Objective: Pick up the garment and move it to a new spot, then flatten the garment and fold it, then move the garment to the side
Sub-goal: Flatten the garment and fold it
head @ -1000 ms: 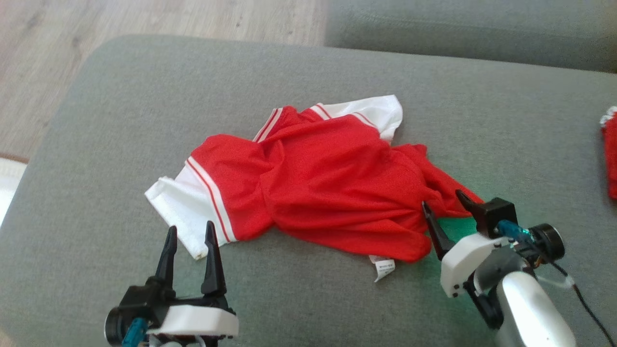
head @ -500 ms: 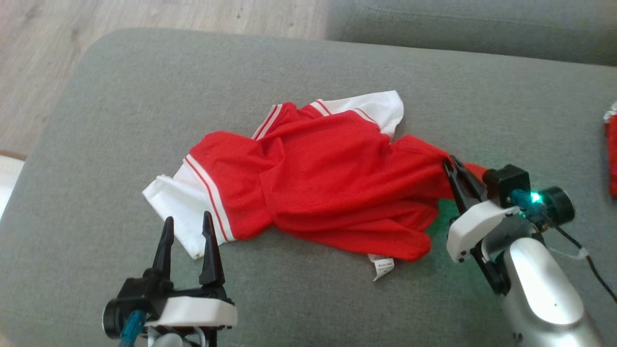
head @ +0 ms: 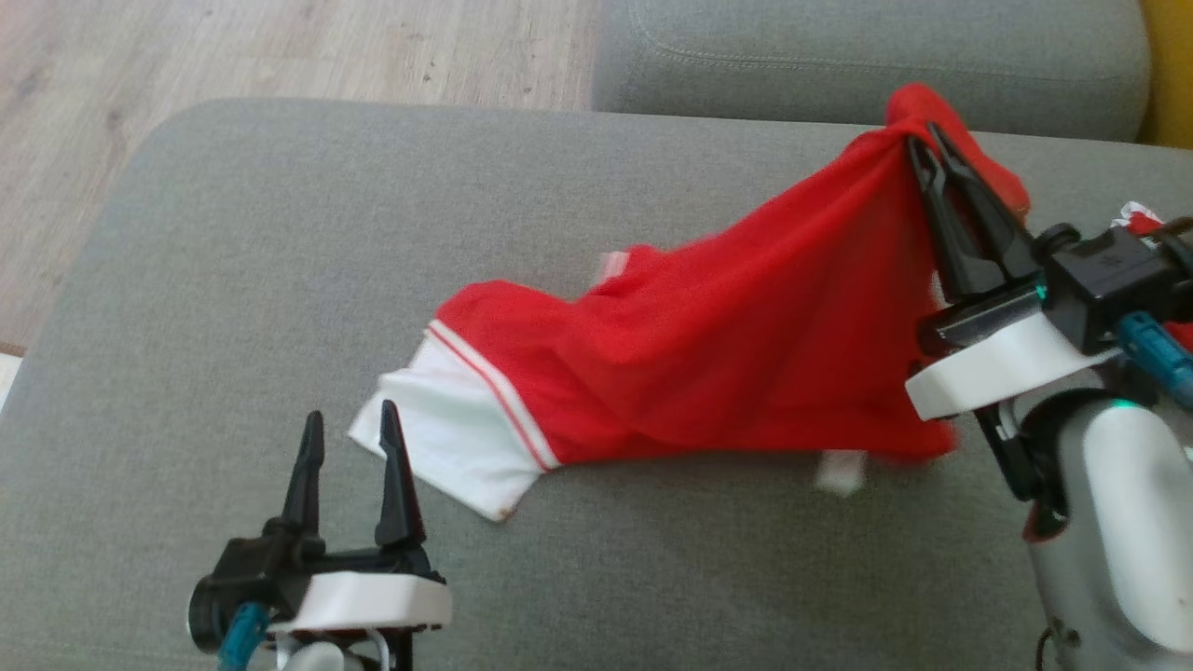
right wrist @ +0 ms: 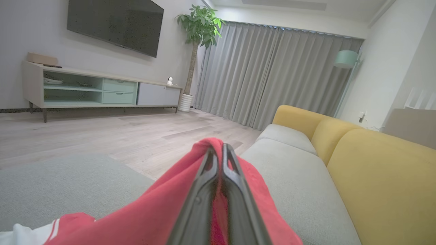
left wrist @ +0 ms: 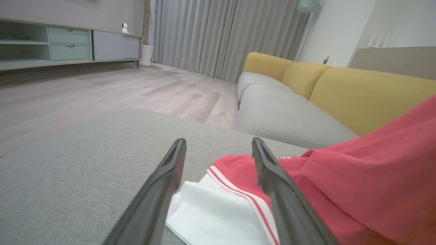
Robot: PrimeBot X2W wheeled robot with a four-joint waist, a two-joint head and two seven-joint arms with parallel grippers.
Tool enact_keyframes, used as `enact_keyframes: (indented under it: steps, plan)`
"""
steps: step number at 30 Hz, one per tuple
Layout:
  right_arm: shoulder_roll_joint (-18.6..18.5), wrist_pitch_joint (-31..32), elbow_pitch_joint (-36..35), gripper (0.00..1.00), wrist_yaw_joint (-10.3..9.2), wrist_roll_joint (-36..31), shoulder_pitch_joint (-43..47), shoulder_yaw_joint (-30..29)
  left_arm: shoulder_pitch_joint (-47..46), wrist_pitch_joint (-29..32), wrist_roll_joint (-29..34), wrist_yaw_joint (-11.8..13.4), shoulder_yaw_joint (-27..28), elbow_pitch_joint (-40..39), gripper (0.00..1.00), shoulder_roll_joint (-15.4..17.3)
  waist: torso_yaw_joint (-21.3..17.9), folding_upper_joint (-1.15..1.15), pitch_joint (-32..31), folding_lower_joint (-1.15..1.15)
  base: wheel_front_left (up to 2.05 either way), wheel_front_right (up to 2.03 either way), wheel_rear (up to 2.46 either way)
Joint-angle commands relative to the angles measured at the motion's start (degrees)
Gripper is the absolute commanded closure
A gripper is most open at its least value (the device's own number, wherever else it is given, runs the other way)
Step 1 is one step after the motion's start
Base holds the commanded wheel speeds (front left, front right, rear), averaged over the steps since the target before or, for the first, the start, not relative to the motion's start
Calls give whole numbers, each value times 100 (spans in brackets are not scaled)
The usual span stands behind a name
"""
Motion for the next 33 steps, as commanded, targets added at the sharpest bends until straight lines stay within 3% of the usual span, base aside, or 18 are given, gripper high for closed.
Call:
enact_keyframes:
  steps: [1, 6, 16, 27, 28, 29, 33]
  plan:
    - [-67, 182, -400, 100, -4, -19, -24, 29, -115, -55, 20, 56, 255, -229, 0, -8, 23, 0, 24, 0, 0, 0, 0]
    - [-227, 674, -395, 100, -4, -20, -231, -114, -184, -55, 13, 41, 281, -348, 0, -15, 169, 0, 209, 0, 0, 0, 0]
    - [-955, 738, 1713, 100, -4, -401, -1720, -694, -548, -55, -65, 14, 6, -575, 0, -31, 771, 0, 974, 0, 0, 0, 0]
    - [-817, 305, 3703, 98, -4, -1160, -3352, -989, -996, -55, -171, 120, -292, -621, 0, -33, 1030, 0, 1558, 0, 0, 0, 0]
    - [-769, 236, 3876, 35, -4, -1245, -3437, -1033, -1024, -55, -168, 128, -315, -611, 0, -33, 1026, 0, 1583, 0, 0, 0, 0]
    - [-720, 141, 4018, 0, -4, -1328, -3520, -1072, -1048, -55, -167, 135, -335, -601, 0, -33, 1016, 0, 1606, 0, 0, 0, 0]
    - [-436, -436, 4541, 0, -4, -1563, -3811, -1122, -1114, -55, -135, 157, -377, -556, 0, -33, 841, 0, 1629, 0, 0, 0, 0]
